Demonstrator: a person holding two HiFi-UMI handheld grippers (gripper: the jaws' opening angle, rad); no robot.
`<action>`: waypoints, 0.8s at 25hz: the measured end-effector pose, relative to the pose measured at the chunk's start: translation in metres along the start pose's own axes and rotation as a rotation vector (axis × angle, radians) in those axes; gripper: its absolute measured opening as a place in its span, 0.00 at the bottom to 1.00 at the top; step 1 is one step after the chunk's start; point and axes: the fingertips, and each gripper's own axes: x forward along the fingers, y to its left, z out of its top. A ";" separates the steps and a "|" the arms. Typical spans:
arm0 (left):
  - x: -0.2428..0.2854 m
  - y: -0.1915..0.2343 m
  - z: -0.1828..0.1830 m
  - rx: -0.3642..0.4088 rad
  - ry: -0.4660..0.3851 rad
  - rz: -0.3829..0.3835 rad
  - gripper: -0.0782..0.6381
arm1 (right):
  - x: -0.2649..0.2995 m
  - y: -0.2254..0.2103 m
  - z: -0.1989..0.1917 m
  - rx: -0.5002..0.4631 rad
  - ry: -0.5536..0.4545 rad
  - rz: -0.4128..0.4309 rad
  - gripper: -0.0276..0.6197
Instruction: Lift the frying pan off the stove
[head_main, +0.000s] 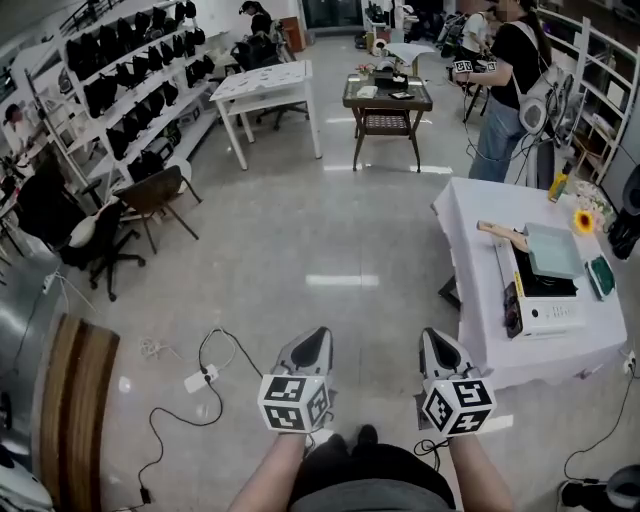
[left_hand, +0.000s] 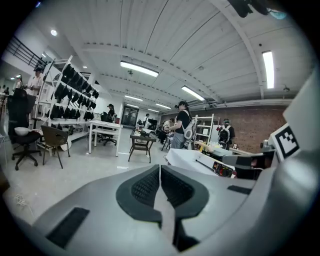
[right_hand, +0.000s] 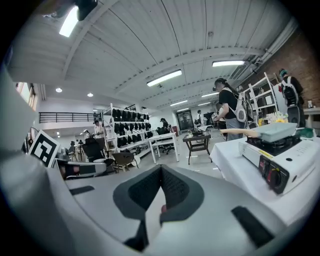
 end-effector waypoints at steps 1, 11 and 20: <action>0.001 0.001 0.000 -0.002 0.001 -0.002 0.13 | 0.001 0.000 0.001 0.008 -0.005 -0.001 0.04; 0.006 0.000 -0.002 -0.026 0.004 0.016 0.22 | 0.006 -0.017 -0.003 0.085 0.029 0.019 0.22; 0.011 0.005 -0.005 -0.031 0.002 0.037 0.29 | 0.018 -0.019 -0.012 0.153 0.059 0.073 0.35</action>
